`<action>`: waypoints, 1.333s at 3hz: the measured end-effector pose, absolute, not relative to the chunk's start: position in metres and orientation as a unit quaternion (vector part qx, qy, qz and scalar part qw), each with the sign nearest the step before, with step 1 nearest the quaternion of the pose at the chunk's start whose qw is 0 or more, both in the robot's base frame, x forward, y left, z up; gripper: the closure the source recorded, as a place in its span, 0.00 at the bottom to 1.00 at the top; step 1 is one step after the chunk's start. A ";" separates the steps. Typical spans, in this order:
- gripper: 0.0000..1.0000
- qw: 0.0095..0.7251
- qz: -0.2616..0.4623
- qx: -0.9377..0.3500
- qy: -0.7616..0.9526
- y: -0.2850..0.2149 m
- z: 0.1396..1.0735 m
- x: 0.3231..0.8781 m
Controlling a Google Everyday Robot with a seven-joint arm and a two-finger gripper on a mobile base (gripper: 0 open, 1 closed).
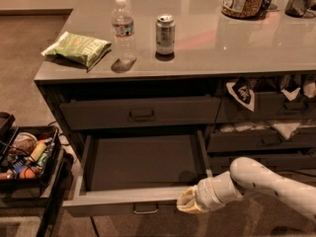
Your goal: Open middle drawer
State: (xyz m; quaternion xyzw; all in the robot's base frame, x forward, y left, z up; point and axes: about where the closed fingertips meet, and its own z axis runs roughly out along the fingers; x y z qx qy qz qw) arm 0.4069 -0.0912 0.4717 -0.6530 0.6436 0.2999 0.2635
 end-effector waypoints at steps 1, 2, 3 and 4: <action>1.00 0.335 0.207 -0.674 0.626 -0.094 0.489 0.443; 1.00 0.402 0.091 -0.685 0.601 -0.103 0.516 0.513; 1.00 0.432 0.026 -0.682 0.590 -0.117 0.530 0.580; 1.00 0.424 0.010 -0.677 0.602 -0.128 0.512 0.626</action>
Offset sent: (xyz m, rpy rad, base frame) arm 0.2054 -0.0340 0.1007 -0.1574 -0.8631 -0.2090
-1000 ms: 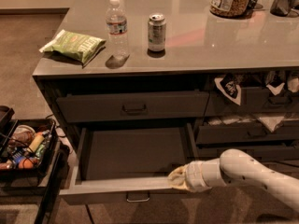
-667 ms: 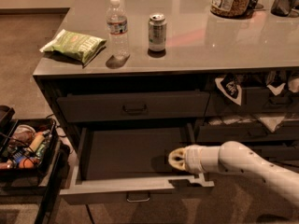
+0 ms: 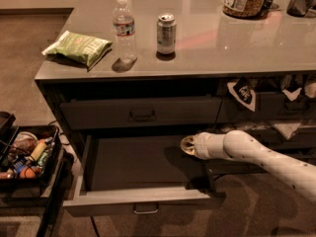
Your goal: Open middle drawer
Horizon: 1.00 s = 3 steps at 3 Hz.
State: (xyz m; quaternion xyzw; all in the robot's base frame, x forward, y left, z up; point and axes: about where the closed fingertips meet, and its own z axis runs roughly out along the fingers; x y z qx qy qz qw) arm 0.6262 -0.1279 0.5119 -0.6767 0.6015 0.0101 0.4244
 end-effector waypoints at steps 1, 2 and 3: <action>1.00 0.402 0.014 -0.672 0.622 -0.137 0.483 0.645; 1.00 0.399 0.017 -0.673 0.622 -0.135 0.481 0.645; 1.00 0.377 0.056 -0.681 0.625 -0.131 0.456 0.623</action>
Offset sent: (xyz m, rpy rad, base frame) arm 0.0153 -0.0074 -0.0221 -0.0164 0.0357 -0.0268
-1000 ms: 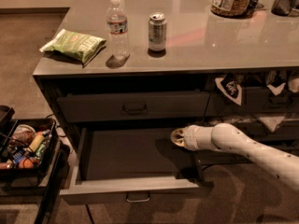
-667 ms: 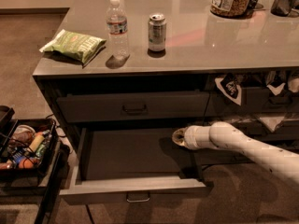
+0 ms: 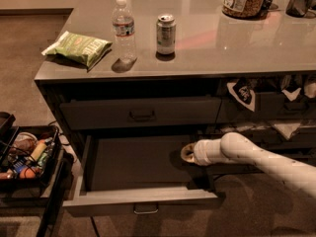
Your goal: Open middle drawer
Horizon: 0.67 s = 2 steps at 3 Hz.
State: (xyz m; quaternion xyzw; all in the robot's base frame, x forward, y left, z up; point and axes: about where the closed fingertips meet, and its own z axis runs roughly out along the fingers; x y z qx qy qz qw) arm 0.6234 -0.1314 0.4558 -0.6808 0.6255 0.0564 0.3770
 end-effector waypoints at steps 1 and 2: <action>1.00 0.363 0.090 -0.670 0.641 -0.128 0.434 0.592; 1.00 0.349 0.115 -0.661 0.655 -0.123 0.412 0.562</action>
Offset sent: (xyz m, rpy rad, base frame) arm -0.0968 0.0108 -0.0684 0.0655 0.2157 -0.0372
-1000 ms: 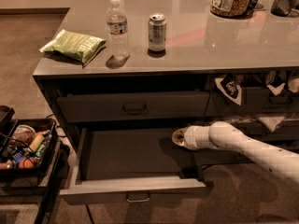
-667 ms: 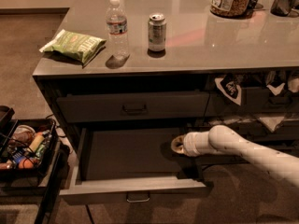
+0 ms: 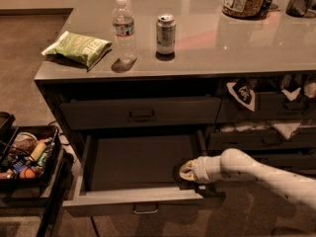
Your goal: Open middle drawer
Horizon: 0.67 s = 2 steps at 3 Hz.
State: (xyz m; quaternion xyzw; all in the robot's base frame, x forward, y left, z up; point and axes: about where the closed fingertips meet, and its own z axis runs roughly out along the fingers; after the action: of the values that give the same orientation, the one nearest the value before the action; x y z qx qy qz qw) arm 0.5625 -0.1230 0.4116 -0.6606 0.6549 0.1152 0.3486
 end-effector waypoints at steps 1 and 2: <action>1.00 0.330 0.124 -0.661 0.662 -0.117 0.400 0.532; 1.00 0.321 0.132 -0.660 0.666 -0.115 0.399 0.509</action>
Offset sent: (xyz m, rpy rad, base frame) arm -0.1007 0.0087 -0.0153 -0.0226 0.1126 0.0007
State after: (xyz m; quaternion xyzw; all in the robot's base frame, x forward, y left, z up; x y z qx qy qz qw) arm 0.5093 -0.1150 0.3987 -0.6603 0.6659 0.1319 0.3212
